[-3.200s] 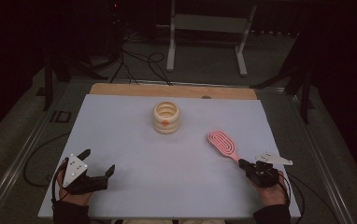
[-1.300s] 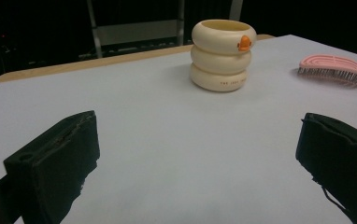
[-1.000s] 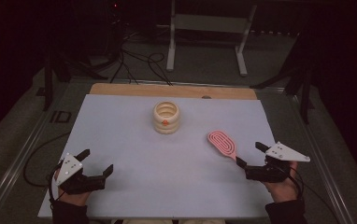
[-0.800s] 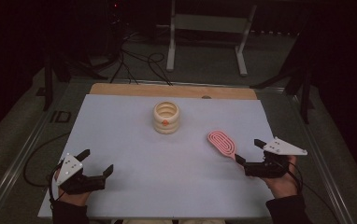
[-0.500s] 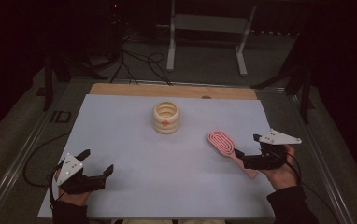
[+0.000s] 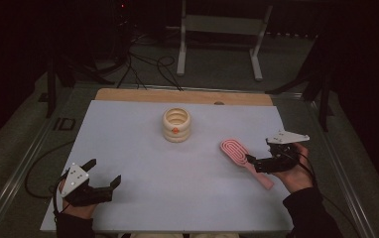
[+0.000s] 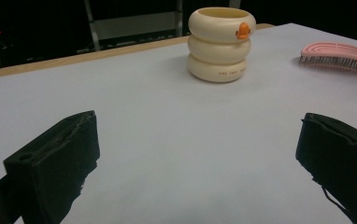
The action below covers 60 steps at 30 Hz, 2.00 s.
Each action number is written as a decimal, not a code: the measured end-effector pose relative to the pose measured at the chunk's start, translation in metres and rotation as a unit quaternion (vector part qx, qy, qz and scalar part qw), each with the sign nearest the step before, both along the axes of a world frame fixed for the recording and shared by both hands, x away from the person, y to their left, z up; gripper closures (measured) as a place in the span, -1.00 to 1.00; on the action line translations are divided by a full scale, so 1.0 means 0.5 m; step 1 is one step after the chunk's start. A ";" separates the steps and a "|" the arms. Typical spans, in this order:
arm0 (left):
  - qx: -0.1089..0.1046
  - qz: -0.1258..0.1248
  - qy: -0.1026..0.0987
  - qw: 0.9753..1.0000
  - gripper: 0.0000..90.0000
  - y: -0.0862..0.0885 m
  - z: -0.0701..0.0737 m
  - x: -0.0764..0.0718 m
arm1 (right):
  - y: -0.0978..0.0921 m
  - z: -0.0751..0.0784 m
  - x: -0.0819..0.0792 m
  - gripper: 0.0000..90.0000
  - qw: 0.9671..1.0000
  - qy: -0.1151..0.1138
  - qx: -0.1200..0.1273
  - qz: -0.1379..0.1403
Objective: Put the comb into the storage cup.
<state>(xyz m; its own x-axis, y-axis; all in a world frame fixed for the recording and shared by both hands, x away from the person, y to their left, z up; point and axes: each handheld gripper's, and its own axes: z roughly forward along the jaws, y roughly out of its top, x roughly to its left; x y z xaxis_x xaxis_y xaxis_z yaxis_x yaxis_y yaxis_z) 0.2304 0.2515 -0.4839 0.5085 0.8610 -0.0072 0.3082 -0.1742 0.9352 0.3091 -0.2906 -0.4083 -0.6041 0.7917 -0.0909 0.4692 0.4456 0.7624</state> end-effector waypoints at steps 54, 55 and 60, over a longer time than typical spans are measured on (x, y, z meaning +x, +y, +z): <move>0.006 -0.001 0.006 1.000 -0.99 -0.004 -0.004 0.001 | 0.021 -0.133 0.098 -0.64 0.976 0.186 -0.115 -0.005; 0.006 -0.001 0.006 1.000 -0.99 -0.004 -0.004 0.001 | 0.021 -0.133 0.098 -0.64 0.976 0.186 -0.115 -0.005; 0.006 -0.002 0.007 1.000 -0.99 -0.004 -0.004 0.001 | 0.023 -0.146 0.100 -0.52 0.971 0.207 -0.120 -0.003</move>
<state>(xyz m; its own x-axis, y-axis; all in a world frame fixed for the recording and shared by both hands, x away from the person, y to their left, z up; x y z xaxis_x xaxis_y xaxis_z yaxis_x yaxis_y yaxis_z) 0.2311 0.2494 -0.4858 0.5112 0.8595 -0.0036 0.3203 -0.1866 0.9288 0.3591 -0.2793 -0.4815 -0.6233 0.7817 -0.0232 0.7169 0.5830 0.3824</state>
